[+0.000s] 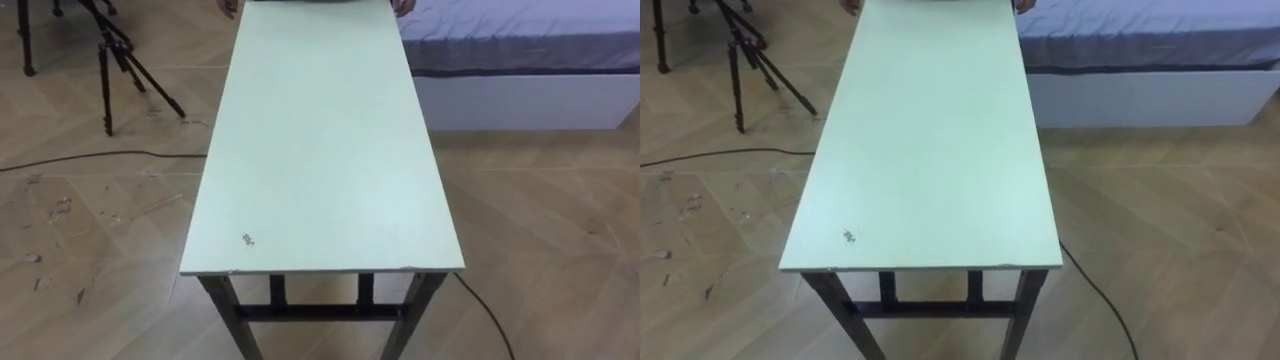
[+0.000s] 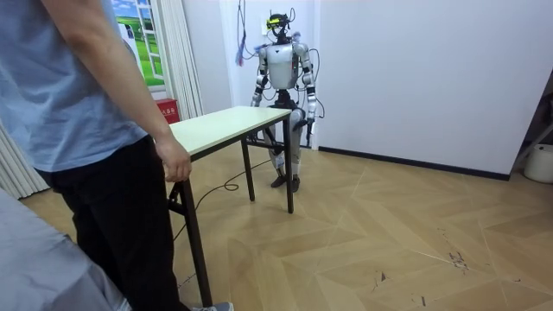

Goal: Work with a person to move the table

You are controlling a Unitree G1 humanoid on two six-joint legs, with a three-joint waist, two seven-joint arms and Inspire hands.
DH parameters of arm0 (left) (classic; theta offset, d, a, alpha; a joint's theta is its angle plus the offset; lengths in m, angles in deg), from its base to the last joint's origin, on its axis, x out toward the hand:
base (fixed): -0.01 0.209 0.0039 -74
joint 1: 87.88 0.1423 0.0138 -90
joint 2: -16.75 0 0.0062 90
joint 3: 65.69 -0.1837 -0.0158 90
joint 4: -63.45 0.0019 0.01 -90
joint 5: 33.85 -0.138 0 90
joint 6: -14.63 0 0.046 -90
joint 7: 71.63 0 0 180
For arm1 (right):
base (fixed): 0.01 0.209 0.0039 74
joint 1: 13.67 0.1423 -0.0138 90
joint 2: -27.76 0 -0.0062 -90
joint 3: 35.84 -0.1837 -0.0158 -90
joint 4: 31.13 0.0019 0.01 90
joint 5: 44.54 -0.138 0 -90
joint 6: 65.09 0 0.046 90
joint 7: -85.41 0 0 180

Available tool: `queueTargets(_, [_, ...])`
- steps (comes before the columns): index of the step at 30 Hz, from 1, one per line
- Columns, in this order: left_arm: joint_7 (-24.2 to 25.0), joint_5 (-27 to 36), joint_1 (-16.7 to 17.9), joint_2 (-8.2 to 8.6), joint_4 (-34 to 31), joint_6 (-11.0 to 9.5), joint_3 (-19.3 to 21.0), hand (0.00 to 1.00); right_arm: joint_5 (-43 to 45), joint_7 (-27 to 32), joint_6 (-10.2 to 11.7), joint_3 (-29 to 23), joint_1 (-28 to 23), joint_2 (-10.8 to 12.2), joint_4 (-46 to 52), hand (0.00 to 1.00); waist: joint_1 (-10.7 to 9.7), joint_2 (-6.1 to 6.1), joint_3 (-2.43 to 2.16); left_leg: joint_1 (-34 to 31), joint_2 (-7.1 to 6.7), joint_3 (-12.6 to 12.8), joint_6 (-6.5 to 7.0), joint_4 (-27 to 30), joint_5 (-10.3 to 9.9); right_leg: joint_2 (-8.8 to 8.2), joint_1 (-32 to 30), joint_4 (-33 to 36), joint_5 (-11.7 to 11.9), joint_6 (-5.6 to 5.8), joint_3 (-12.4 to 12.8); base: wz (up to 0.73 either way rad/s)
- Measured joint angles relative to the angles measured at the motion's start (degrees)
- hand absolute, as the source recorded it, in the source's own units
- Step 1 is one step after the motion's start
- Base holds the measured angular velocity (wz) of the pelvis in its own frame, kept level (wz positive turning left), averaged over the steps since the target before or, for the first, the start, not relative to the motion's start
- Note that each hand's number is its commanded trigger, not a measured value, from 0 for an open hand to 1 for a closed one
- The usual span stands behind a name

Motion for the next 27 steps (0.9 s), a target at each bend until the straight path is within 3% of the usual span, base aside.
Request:
queueTargets(4, [4.39, 4.95, -0.29, -0.03, -1.33, 1.19, -0.59, 0.00, -0.25, -3.10, -0.81, -0.01, -0.19, 0.01, 6.40, 0.00, -0.09, 0.08, -0.10, -0.68, 0.13, 0.11, 0.12, 0.72, -0.06, -0.08, -0.83, 0.76, 0.00, 0.00, 0.11, 0.00])
queueTargets(10, [9.19, 16.74, 3.10, -0.82, -13.01, 2.63, -5.96, 0.00, -6.20, -6.53, -2.24, 0.74, -4.62, 0.59, 20.38, 0.00, -0.11, 0.15, -0.11, -1.42, 0.22, 0.39, 0.38, 1.17, -0.27, -0.23, -1.47, 1.56, -0.03, 0.03, 0.32, -0.01])
queueTargets(15, [12.32, 24.61, 5.50, -1.30, -25.72, 4.55, -13.83, 0.00, -9.36, -7.50, -4.12, 4.03, -7.79, 0.87, 29.49, 0.00, -0.78, 0.78, -0.03, -2.63, 0.19, 0.87, 0.64, 2.00, -0.30, -0.78, -3.35, 3.70, -0.27, 0.33, 0.40, -0.01])
queueTargets(21, [12.70, 34.29, 5.82, -1.93, -36.61, 5.76, -19.47, 0.00, -13.95, -8.41, -5.02, 8.42, -9.26, 1.67, 37.44, 0.00, -2.03, 0.32, 0.19, -2.70, 0.06, 1.36, 0.87, 2.33, -0.17, -1.23, -4.43, 5.38, -0.63, 0.39, 0.61, -0.03])
queueTargets(27, [12.81, 37.32, 5.44, -3.29, -41.87, 5.99, -22.38, 0.00, -18.13, -8.09, -5.18, 9.85, -8.95, 1.47, 40.89, 0.00, -2.94, -0.11, 0.18, -3.12, 0.09, 1.34, 0.98, 3.15, -0.22, -1.26, -4.55, 5.45, -0.83, 0.29, 0.59, 0.00])
